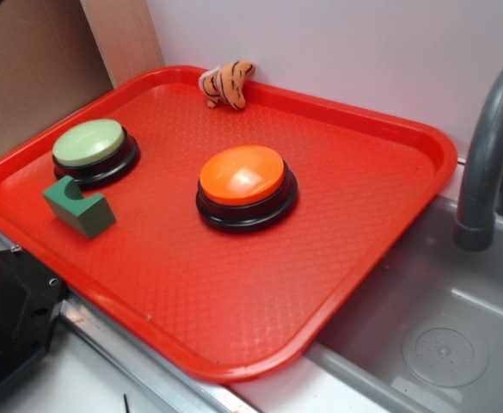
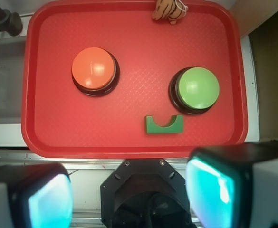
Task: Push the green button.
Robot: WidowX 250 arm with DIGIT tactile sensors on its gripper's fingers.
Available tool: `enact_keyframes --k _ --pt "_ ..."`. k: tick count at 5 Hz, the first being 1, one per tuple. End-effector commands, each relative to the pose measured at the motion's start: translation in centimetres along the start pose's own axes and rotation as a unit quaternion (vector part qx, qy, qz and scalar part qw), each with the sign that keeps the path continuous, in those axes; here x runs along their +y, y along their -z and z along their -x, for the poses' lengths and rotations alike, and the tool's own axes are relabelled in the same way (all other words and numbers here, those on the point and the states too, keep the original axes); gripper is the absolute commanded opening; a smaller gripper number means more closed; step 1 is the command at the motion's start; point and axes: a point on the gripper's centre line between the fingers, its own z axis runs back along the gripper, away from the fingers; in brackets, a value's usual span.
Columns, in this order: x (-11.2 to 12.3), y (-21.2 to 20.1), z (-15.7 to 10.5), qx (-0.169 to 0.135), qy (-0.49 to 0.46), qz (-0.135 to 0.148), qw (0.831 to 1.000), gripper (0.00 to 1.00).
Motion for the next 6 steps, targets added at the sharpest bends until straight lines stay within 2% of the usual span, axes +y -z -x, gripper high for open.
enact_keyframes --k 1,2,3,4,5,6 --pt "0.0 0.0 0.0 0.000 0.000 0.000 1.000 1.00" --pt "4.4 2.6 -3.9 -0.010 -0.095 -0.059 0.994 1.00" --pt "8.0 5.9 -6.8 -0.015 -0.133 -0.068 0.989 1.00" --pt "10.4 10.0 -7.3 -0.010 -0.126 -0.042 0.991 1.00" --pt "11.4 14.6 -7.4 0.002 -0.075 -0.032 0.997 1.00" --pt "11.6 15.9 -7.1 0.014 -0.052 -0.034 0.998 1.00"
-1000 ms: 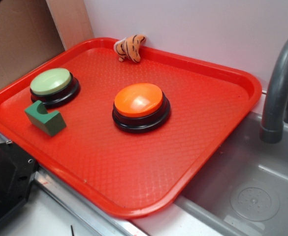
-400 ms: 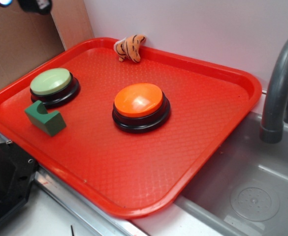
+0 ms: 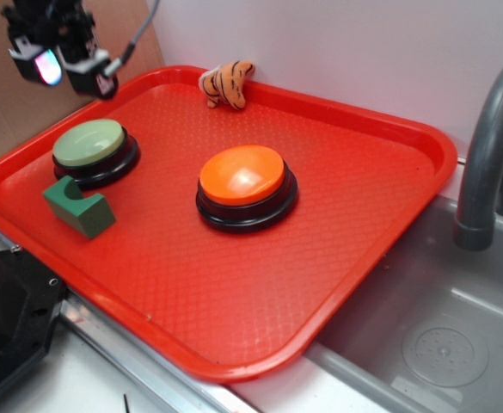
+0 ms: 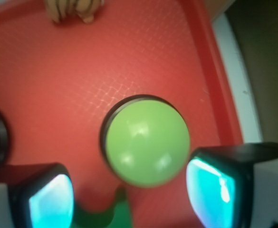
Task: Push the green button.
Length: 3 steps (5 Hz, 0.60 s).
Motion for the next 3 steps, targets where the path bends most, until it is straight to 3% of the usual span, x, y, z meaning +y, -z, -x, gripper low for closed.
enact_keyframes --k 1,3 --pt "0.9 1.4 -0.7 -0.004 0.054 -0.033 0.998 1.00" --pt "2.2 3.0 -0.7 0.009 0.080 -0.040 0.996 1.00"
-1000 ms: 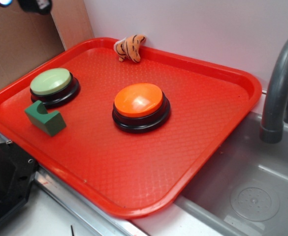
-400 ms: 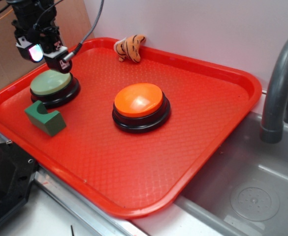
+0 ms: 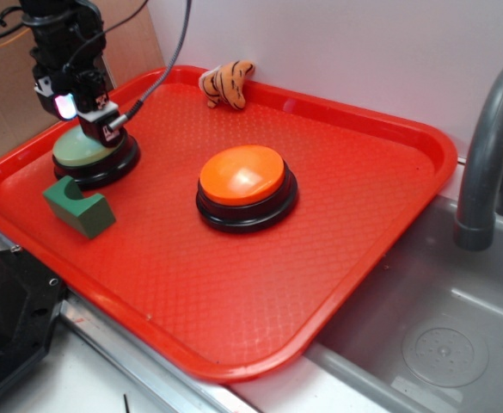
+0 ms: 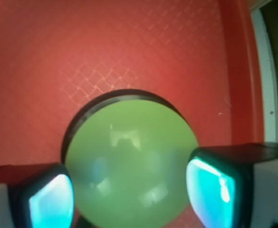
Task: Push the green button.
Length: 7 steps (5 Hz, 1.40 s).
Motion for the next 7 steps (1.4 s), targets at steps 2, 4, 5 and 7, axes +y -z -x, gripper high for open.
enact_keyframes --k 2,4,5,7 --pt "0.5 0.4 -0.3 -0.015 0.033 0.000 0.999 1.00" --pt "0.3 -4.7 0.4 -0.031 0.026 -0.016 0.999 1.00" --pt "0.5 -6.0 0.7 -0.019 0.030 -0.013 0.999 1.00" --pt "0.2 -8.0 0.6 -0.027 0.028 -0.022 0.999 1.00"
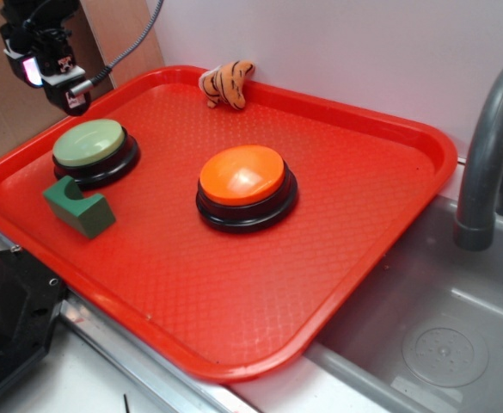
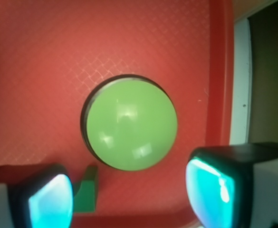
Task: Push the green button.
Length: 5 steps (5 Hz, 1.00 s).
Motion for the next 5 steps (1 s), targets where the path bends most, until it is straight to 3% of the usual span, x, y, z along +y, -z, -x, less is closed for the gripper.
enact_keyframes --k 1,5 --pt "0.3 -3.3 -0.7 -0.045 -0.007 -0.017 0.999 1.00" --pt "-1.2 -6.3 -1.6 -0.066 0.013 -0.007 0.998 1.00"
